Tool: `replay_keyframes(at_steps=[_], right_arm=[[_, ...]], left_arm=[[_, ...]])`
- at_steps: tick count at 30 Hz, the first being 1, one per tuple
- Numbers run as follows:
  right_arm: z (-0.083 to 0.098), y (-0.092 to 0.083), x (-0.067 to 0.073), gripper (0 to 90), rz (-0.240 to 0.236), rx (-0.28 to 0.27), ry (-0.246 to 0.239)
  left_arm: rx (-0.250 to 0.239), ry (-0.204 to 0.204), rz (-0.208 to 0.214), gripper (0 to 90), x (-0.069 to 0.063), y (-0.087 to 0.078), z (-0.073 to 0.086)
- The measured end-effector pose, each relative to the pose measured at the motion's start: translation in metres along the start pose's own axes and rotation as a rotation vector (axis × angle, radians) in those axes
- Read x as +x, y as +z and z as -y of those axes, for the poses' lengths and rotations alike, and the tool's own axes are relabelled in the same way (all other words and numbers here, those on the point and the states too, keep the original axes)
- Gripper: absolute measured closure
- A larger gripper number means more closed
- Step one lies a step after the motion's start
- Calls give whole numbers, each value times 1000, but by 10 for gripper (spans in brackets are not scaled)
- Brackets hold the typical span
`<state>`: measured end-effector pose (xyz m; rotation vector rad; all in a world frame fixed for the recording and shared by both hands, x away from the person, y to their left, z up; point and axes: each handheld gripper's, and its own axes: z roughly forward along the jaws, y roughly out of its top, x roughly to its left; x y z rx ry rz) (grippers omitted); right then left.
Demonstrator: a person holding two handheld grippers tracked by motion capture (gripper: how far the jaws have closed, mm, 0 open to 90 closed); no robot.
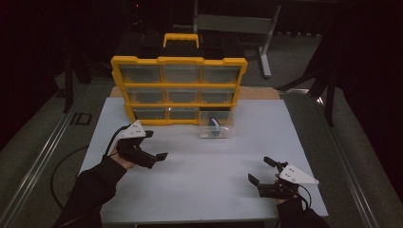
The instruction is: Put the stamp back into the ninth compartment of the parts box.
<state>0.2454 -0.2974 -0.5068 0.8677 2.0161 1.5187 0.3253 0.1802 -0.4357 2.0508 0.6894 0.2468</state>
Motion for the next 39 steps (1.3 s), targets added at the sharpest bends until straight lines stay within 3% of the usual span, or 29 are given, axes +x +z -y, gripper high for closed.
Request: replay_keyframes(at_steps=[20,34,39], right_arm=[[0,1,1,103,-1,5,-3],[0,2,1,103,-4,7,-6],[0,2,2,103,-6,7,-6]], left_arm=[[3,-45,-82,0,-11,-30,47],[-21,-86,-209,0,-21,-43,80],[-40,-106,-230,0,-26,-43,90]])
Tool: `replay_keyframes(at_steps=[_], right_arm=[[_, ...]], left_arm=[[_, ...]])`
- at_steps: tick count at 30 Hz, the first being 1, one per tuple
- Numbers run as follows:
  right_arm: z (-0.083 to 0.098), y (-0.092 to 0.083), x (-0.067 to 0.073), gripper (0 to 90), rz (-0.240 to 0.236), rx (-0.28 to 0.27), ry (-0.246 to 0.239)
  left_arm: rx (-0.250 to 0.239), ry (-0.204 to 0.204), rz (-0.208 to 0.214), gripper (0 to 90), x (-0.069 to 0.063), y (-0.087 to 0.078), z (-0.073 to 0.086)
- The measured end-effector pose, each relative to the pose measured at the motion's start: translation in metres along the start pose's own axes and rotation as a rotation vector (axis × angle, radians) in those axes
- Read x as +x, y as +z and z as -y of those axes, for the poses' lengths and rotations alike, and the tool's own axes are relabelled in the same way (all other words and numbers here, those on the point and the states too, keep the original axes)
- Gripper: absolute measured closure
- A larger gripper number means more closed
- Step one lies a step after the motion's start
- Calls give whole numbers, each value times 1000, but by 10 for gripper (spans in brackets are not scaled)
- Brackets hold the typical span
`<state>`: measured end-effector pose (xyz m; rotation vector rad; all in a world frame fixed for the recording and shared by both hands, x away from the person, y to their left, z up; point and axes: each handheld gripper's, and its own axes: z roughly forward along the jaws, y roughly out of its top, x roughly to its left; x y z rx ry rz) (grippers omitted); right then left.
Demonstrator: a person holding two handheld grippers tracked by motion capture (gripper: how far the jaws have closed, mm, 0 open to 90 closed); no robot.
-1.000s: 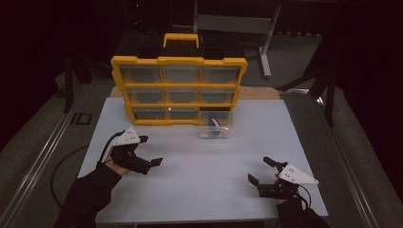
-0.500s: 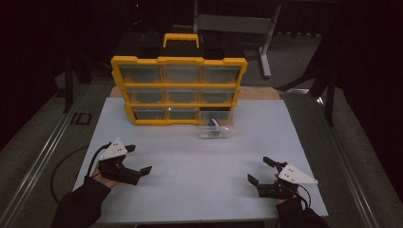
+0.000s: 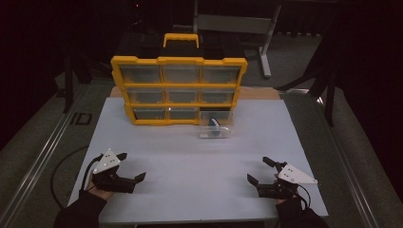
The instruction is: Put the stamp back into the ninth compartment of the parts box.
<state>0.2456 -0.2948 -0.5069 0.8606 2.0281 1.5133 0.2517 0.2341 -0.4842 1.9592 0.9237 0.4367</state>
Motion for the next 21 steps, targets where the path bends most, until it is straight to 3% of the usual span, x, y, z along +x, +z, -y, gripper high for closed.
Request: replay_keyframes(at_steps=[5,11,15,17,21], right_arm=[[0,0,0,103,1,2,1],[1,0,0,103,1,5,-2],[0,0,0,103,1,2,-4],[0,0,0,103,1,2,-5],[0,0,0,103,0,1,-7]], left_arm=[[-18,-18,-39,0,-2,0,8],[-23,-30,-127,0,-8,5,20],[-44,-43,-143,0,-11,6,23],[-47,-31,-174,0,-13,7,24],[-68,-67,-241,0,-12,9,28]])
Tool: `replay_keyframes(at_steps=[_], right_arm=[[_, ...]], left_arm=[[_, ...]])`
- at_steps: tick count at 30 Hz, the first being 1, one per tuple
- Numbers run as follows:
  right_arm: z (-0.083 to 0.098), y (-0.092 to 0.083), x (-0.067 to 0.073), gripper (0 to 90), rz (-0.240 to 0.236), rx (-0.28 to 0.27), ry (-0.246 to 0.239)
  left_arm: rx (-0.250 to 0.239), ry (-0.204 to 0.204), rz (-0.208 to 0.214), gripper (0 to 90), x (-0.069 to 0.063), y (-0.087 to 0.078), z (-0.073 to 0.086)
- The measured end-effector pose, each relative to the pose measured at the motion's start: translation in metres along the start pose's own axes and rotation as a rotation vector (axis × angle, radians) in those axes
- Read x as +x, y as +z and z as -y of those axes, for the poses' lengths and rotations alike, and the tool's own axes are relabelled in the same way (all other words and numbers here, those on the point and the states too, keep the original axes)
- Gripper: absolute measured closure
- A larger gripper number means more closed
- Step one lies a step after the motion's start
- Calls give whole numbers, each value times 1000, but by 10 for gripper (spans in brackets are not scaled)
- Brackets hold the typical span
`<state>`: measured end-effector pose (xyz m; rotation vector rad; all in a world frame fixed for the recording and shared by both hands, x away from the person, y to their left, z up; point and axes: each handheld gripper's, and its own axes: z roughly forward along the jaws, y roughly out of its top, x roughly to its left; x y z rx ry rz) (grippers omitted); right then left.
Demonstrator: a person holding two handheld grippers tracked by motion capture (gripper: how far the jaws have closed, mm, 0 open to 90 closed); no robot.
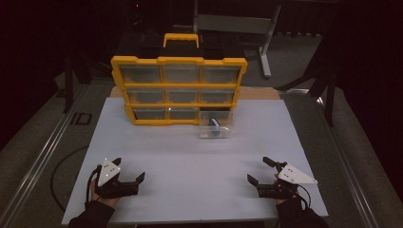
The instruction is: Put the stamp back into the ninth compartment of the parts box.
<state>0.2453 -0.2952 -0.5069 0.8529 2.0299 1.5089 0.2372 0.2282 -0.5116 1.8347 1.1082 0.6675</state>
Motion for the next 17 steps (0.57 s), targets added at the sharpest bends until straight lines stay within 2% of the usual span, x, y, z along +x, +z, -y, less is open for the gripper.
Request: replay_keyframes(at_steps=[6,13,17], right_arm=[[1,1,0,103,-2,5,-1],[2,1,0,103,-1,10,3],[2,1,-1,104,-1,9,6]], left_arm=[[-26,-25,-52,0,4,-1,3],[-37,-23,-63,1,2,0,5],[-52,-15,-84,0,1,-2,4]])
